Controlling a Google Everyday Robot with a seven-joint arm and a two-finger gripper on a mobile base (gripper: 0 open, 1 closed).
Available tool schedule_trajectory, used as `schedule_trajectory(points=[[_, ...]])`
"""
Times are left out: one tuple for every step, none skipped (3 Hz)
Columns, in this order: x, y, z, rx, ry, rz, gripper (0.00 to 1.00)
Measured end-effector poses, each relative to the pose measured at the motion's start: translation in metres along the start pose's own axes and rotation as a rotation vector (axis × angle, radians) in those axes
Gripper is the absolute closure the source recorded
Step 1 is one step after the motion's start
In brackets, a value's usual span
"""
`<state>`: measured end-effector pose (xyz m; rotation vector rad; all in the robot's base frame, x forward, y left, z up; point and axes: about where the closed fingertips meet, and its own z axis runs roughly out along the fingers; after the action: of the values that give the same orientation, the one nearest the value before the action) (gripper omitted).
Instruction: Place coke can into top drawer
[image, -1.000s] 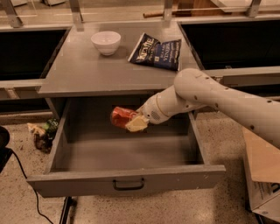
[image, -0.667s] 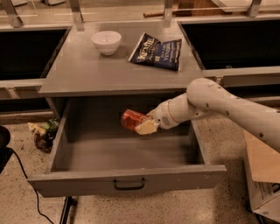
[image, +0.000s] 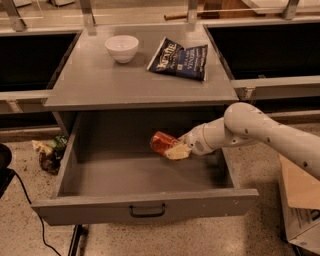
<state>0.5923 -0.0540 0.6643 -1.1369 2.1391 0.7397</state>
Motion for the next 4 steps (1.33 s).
schedule_trajectory(points=[[0.005, -0.005, 0.005, 0.010, 0.047, 0.011, 1.00], [0.010, -0.008, 0.011, 0.007, 0.075, 0.026, 1.00], [0.010, -0.011, 0.017, -0.005, 0.093, 0.037, 0.81], [0.007, -0.011, 0.021, -0.019, 0.102, 0.038, 0.57]])
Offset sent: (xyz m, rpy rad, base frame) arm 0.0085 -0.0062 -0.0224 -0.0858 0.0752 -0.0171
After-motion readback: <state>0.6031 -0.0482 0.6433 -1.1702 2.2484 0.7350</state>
